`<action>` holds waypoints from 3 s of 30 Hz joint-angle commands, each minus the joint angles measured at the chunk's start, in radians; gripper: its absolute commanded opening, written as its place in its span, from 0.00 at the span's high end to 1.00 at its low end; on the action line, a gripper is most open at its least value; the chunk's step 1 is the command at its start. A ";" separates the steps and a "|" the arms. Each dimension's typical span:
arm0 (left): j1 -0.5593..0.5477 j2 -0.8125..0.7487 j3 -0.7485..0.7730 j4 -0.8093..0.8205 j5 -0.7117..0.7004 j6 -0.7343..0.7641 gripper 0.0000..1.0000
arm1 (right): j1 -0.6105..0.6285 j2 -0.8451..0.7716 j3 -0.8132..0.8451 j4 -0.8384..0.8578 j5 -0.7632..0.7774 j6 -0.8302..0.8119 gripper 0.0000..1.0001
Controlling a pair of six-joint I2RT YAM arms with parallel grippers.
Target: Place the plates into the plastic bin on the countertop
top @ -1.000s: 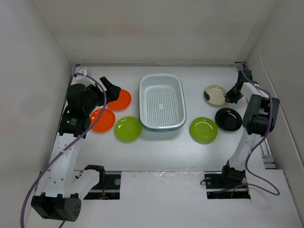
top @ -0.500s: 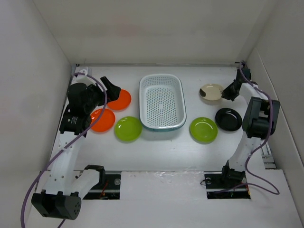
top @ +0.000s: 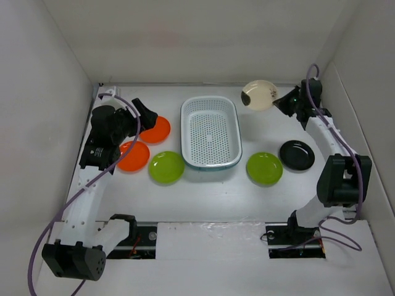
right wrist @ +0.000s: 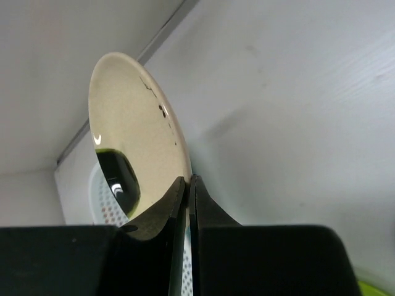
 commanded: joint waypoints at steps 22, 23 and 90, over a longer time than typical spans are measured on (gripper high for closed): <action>0.023 0.103 0.029 -0.013 -0.016 -0.049 0.01 | 0.480 0.212 0.129 0.023 0.135 -0.158 1.00; 0.023 0.103 0.029 -0.013 -0.005 -0.049 0.01 | 0.480 0.229 0.164 0.023 0.126 -0.158 1.00; -0.036 -0.012 -0.743 0.132 -0.137 -0.496 0.60 | 0.564 -0.534 -0.055 -0.028 0.116 -0.201 0.00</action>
